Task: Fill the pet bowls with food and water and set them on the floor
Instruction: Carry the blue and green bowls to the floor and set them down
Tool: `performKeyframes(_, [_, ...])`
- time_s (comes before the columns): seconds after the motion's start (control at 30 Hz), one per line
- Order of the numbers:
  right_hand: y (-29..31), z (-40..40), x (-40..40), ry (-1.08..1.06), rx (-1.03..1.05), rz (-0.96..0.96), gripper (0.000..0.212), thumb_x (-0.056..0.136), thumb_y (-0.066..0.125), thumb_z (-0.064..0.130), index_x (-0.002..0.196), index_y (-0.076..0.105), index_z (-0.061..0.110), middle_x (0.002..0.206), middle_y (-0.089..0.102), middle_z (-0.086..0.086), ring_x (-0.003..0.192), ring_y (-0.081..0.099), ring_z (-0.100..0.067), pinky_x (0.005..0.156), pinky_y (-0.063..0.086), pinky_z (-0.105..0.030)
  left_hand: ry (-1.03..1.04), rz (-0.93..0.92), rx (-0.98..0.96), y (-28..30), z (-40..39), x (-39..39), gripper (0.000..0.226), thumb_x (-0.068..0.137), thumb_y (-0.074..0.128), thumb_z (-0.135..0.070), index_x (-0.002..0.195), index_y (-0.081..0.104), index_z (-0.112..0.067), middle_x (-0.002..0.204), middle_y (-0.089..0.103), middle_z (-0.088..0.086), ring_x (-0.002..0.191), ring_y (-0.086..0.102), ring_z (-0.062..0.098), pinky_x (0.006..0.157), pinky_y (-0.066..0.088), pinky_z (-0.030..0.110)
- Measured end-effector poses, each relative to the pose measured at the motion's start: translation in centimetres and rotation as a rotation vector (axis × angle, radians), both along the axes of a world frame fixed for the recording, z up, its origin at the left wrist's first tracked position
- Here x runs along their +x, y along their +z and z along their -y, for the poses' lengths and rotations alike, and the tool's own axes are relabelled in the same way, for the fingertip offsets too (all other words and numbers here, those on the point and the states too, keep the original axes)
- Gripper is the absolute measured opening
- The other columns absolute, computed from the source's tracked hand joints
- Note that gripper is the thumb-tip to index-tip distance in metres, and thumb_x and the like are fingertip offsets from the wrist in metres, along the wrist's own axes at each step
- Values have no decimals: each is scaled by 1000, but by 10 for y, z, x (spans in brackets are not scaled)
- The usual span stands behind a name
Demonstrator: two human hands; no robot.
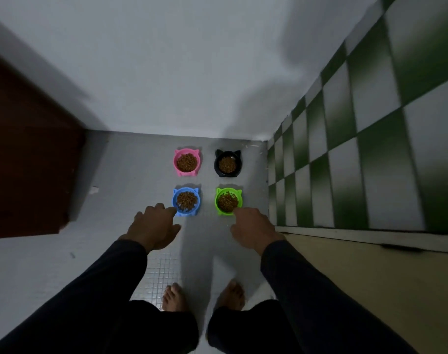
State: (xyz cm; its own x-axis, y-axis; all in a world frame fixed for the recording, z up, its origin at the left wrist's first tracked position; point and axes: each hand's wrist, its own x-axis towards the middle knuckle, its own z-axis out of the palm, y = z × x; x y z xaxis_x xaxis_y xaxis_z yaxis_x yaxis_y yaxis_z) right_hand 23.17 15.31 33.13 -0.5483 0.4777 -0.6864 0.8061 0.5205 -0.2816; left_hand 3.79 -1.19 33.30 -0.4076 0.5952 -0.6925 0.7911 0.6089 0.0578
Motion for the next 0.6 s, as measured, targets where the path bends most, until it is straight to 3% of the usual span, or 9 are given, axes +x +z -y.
performKeyframes(0.17, [122, 1, 1, -1, 37, -58, 28, 94, 54, 23, 120, 59, 14, 124, 61, -12, 113, 58, -33, 97, 47, -39, -25, -20, 45, 112, 0, 3, 57, 102, 50, -54, 151, 44, -26, 139, 56, 9, 124, 55, 29, 104, 46, 45])
performKeyframes(0.47, [297, -6, 14, -22, 166, -135, 21, 95, 53, 22, 112, 59, 11, 118, 63, -13, 105, 60, -31, 84, 48, -35, 47, -18, 199, 276, -16, 14, 49, 101, 59, -47, 142, 55, -21, 132, 59, 9, 113, 60, 24, 92, 49, 34])
performKeyframes(0.6, [351, -12, 22, -18, 208, -187, 31, 96, 54, 22, 123, 59, 11, 124, 63, -13, 110, 60, -30, 87, 50, -34, 48, -25, 266, 329, -26, 17, 48, 101, 58, -45, 142, 55, -22, 130, 58, 10, 115, 59, 26, 90, 45, 32])
